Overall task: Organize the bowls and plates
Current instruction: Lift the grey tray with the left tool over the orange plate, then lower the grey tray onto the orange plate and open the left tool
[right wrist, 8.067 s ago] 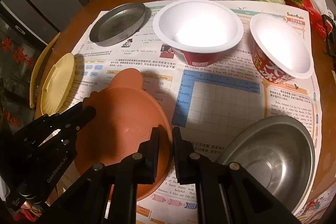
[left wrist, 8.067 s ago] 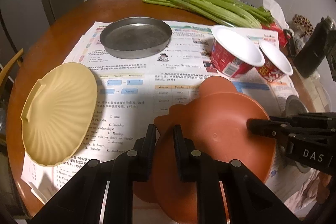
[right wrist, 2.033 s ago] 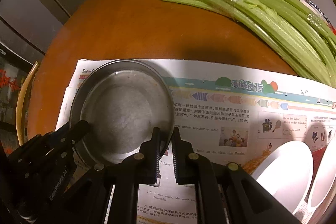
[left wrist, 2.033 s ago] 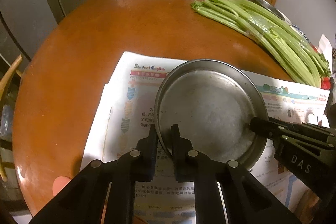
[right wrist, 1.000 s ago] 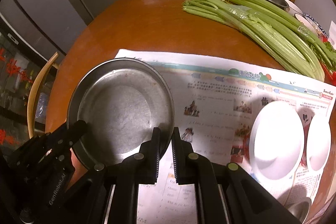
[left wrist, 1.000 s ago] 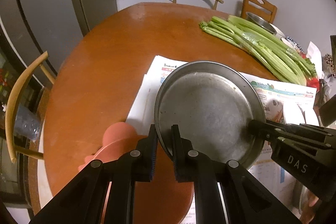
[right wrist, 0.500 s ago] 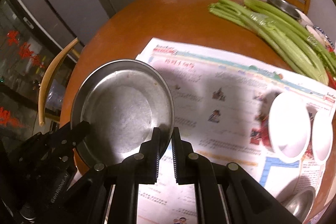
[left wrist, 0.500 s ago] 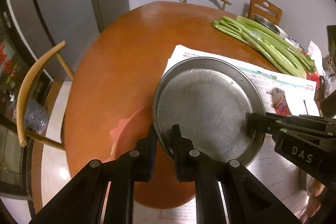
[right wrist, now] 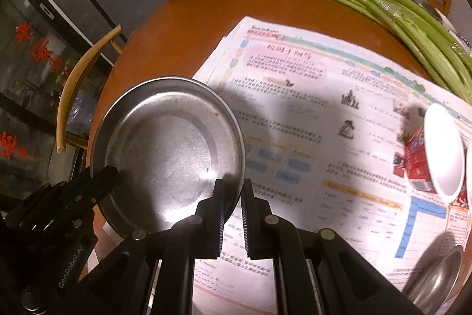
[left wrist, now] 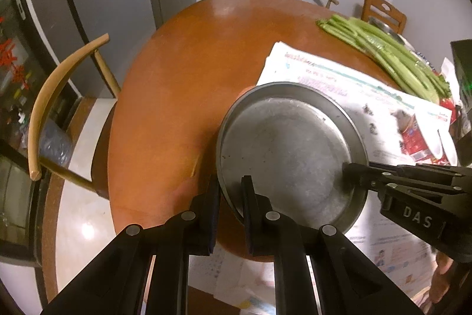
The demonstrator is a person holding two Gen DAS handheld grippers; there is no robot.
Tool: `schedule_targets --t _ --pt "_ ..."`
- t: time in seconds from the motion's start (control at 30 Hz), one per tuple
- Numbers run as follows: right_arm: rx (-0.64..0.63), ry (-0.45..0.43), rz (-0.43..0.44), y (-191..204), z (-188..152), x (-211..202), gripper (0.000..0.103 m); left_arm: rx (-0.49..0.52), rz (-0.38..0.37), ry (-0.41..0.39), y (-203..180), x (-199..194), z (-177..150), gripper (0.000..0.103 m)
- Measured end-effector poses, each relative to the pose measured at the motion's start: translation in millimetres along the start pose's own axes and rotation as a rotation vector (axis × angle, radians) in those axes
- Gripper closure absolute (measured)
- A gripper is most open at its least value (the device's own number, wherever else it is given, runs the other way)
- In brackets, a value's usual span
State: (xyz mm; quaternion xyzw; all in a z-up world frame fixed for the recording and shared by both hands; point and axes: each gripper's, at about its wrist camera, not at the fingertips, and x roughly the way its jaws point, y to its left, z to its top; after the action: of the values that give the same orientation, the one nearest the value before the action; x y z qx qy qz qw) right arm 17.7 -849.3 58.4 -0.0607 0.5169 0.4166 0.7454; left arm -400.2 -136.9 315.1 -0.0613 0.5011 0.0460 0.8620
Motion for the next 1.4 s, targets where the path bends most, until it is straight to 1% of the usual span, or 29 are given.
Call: schedule_targets --t 0.17,0.27,0.33,0.43,0.57,0.63,0.7,0.83,0.87,0.9,0.93,0.97,1.07,1.1,1.17,1.27,1.33,1.4 --pt "-0.018 0.010 -0.004 11.0 -1.6 7.4 0.092 -0.011 0.004 0.013 6.6 6.0 -4.7 0.089" --pt "-0.026 0.015 -0.013 15.6 -2.9 10.5 0.092 -0.007 0.003 0.001 8.0 5.2 -6.1 0.089" --pt "-0.027 0.013 -0.021 16.6 -2.9 12.3 0.092 0.005 0.017 -0.016 7.2 3.6 -6.6 0.089" --pt "-0.013 0.017 0.002 15.6 -2.6 14.4 0.092 -0.001 0.013 -0.031 8.6 2.6 -8.0 0.089" --pt "-0.020 0.012 -0.007 17.8 -4.7 14.9 0.092 -0.001 0.031 -0.030 6.3 2.5 -8.0 0.089" --pt "-0.025 0.014 -0.017 20.0 -5.4 15.5 0.091 -0.008 0.030 -0.024 5.9 3.3 -6.1 0.085" --pt "-0.029 0.011 -0.029 22.1 -5.7 15.1 0.091 -0.015 0.007 -0.018 6.4 3.4 -4.7 0.076" --pt "-0.036 0.003 -0.039 24.8 -6.7 14.0 0.090 -0.011 0.006 -0.012 3.9 3.7 -5.1 0.071" --pt "-0.049 -0.007 -0.054 26.9 -6.6 13.1 0.090 -0.012 0.011 -0.007 3.5 4.2 -5.2 0.068" --pt "-0.057 -0.013 -0.061 28.3 -6.3 12.5 0.090 -0.012 0.017 -0.006 3.3 4.3 -5.2 0.060" --pt "-0.060 -0.015 -0.064 29.0 -6.1 12.2 0.090 -0.007 0.021 -0.008 3.1 4.0 -5.0 0.055" --pt "-0.060 -0.016 -0.063 29.2 -5.8 12.0 0.090 0.000 0.024 -0.012 2.8 3.1 -4.9 0.047" --pt "-0.062 -0.025 -0.065 29.7 -5.5 8.5 0.088 0.011 0.017 -0.025 3.3 -1.7 -3.9 0.043" --pt "-0.064 -0.027 -0.066 30.0 -5.4 7.5 0.087 0.014 0.008 -0.030 3.2 -3.9 -3.4 0.040" --pt "-0.066 -0.036 -0.069 31.1 -4.7 4.9 0.083 0.027 0.008 -0.049 2.0 -9.3 -2.7 0.039" --pt "-0.070 -0.053 -0.082 32.9 -3.9 0.8 0.079 0.028 0.006 -0.071 3.4 -15.2 -2.1 0.039" --pt "-0.067 -0.060 -0.087 32.8 -3.2 -1.6 0.076 0.011 -0.010 -0.065 7.1 -16.2 -1.2 0.038" --pt "-0.065 -0.066 -0.092 32.1 -2.6 -3.2 0.068 -0.004 -0.022 -0.063 9.9 -16.5 -0.8 0.034"
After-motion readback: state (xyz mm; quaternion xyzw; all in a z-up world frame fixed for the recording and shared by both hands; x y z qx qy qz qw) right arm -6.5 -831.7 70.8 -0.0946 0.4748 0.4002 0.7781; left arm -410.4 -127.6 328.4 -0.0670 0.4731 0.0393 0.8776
